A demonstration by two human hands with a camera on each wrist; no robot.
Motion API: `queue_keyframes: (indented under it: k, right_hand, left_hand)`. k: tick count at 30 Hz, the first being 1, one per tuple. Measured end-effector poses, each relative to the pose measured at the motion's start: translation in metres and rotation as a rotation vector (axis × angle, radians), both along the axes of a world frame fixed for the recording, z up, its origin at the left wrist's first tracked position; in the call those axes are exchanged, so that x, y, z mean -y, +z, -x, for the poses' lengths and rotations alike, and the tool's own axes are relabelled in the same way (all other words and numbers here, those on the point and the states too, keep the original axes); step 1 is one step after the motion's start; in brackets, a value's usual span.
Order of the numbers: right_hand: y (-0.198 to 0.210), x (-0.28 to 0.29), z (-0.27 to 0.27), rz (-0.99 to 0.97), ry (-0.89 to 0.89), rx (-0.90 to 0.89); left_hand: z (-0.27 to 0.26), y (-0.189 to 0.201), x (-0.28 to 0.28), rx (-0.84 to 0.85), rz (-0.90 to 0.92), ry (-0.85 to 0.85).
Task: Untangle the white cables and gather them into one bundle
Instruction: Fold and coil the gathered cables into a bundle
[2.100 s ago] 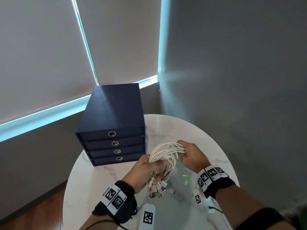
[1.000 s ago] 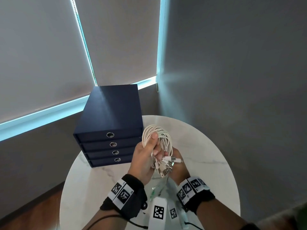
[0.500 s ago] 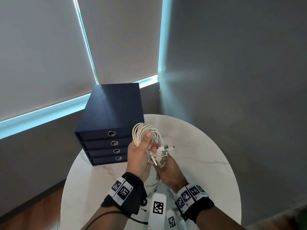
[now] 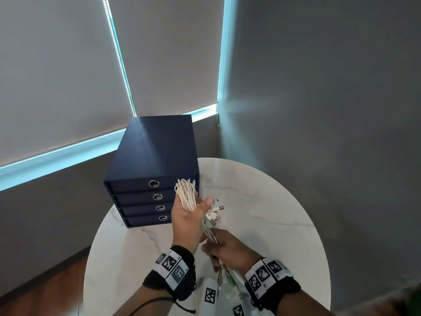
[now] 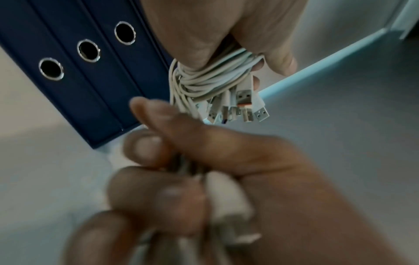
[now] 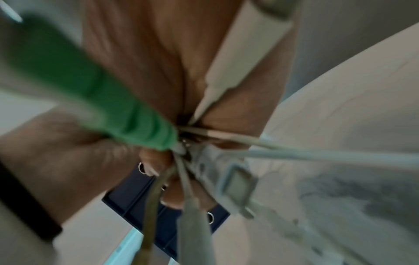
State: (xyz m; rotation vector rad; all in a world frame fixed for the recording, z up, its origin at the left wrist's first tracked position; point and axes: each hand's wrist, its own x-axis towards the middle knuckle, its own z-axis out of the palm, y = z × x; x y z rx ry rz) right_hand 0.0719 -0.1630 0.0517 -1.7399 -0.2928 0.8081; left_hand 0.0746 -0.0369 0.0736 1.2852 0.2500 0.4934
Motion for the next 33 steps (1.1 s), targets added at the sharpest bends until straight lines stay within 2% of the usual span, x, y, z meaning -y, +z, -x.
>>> queue_keyframes:
  k: [5,9,16,18,22,27,33]
  right_hand:
    - [0.014,0.002,-0.005,-0.139,-0.014,-0.137]
    - [0.025,0.010,-0.012,-0.161,0.010,-0.172]
    - [0.036,0.016,-0.017,-0.143,0.008,-0.240]
    - [0.038,0.019,-0.018,-0.146,0.001,-0.266]
    - [0.043,0.024,-0.021,-0.150,-0.028,-0.331]
    - [0.043,0.018,-0.018,-0.112,-0.012,-0.376]
    - [0.048,0.017,-0.020,0.017,-0.016,-0.319]
  left_hand:
    - [0.002,-0.002,0.003,0.010,-0.129,-0.057]
    - [0.003,-0.010,0.002,0.011,-0.209,-0.088]
    - [0.006,-0.020,-0.001,-0.044,-0.457,-0.176]
    - [0.008,-0.020,-0.006,-0.022,-0.485,-0.255]
    - [0.015,-0.020,-0.021,0.032,-0.722,-0.451]
    - [0.015,-0.022,-0.028,0.008,-0.792,-0.427]
    - [0.015,-0.022,-0.037,-0.083,-0.850,-0.482]
